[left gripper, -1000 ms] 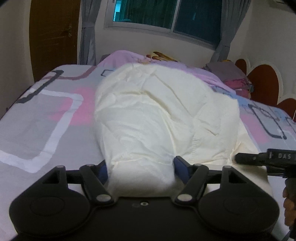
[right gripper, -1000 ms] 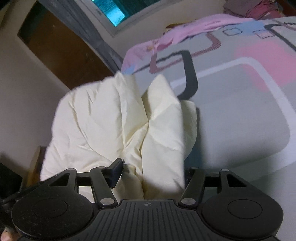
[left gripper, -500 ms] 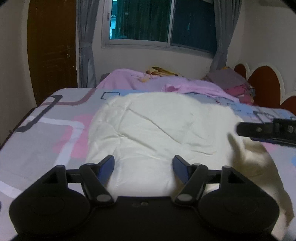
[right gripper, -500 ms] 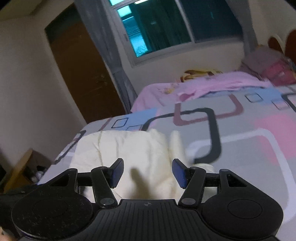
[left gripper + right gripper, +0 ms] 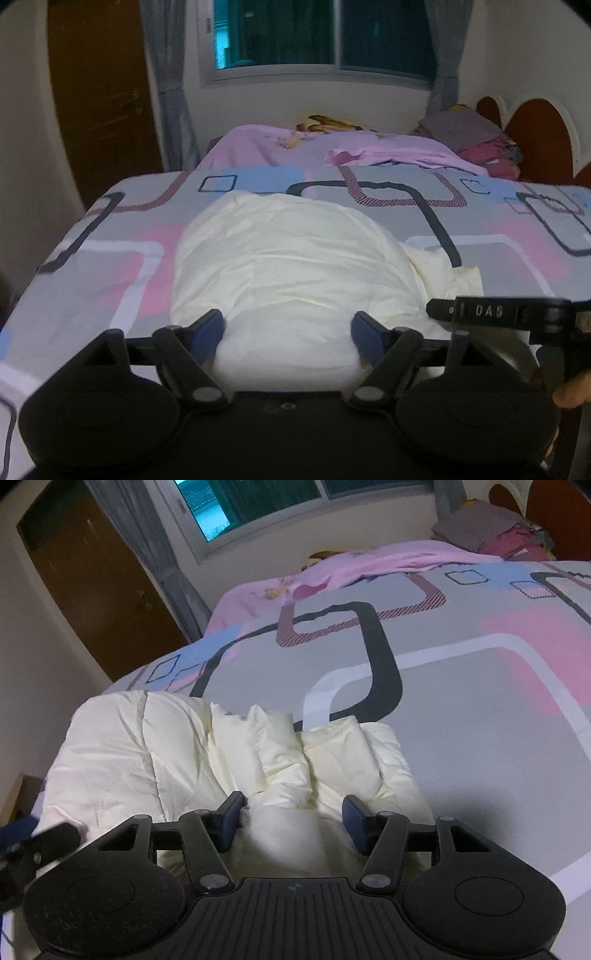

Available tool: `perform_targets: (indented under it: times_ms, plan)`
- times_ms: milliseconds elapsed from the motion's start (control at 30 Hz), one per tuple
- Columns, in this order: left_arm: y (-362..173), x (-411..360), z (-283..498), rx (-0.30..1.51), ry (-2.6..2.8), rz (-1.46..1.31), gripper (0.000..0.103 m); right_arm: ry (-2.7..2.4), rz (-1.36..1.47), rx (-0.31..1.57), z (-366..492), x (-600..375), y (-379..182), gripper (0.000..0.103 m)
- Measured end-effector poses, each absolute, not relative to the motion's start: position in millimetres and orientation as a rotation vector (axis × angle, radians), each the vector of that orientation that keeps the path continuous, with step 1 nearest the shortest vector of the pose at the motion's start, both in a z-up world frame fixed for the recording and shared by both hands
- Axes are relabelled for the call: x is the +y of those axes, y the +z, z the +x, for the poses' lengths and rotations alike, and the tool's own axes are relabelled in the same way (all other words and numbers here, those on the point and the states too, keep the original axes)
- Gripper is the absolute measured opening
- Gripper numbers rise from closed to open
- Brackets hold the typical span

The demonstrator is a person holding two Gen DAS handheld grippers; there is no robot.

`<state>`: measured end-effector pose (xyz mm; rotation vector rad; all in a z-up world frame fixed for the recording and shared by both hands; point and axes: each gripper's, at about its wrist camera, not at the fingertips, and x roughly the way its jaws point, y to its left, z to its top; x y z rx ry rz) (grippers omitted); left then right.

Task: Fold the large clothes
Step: 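Open the right gripper and press the folded jacket flat with both grippers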

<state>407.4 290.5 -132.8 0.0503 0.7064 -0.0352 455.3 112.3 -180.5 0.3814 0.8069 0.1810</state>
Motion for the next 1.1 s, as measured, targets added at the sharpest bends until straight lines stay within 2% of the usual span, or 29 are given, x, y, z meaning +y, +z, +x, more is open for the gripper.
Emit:
perform_targets:
  times_ms: [300,467,667,767,933,1000,1033,1100]
  plan:
    - [-115.0,290.0,353.2,0.718,0.037,0.007,0.083,0.299,0.268,0.672,373.7,106.1,-134.7,0.057]
    - [-117.5,283.3,326.8,0.738,0.078,-0.015,0.083,0.271,0.182,0.707,338.8,98.5,-149.1,0.057]
    - [-118.7,281.4,302.1,0.752,0.135,-0.031,0.084,0.248,0.196,0.818,343.5,93.4,-184.7,0.057]
    - [-110.0,279.0,286.0,0.738,0.153,-0.036,0.089,0.267,0.201,0.838,343.3,91.8,-177.0,0.057]
    - [-88.8,266.8,252.0,0.693,0.177,-0.045,0.101,0.335,0.247,0.754,297.7,73.0,-145.0,0.057]
    - [-80.6,259.3,237.9,0.690,0.177,-0.049,0.103,0.353,0.240,0.729,274.5,66.6,-135.3,0.072]
    - [-76.5,254.7,230.1,0.687,0.176,-0.049,0.103,0.353,0.233,0.708,262.5,63.9,-129.6,0.091]
    - [-68.6,244.6,213.0,0.684,0.174,-0.050,0.103,0.372,0.226,0.672,238.2,57.6,-118.0,0.094]
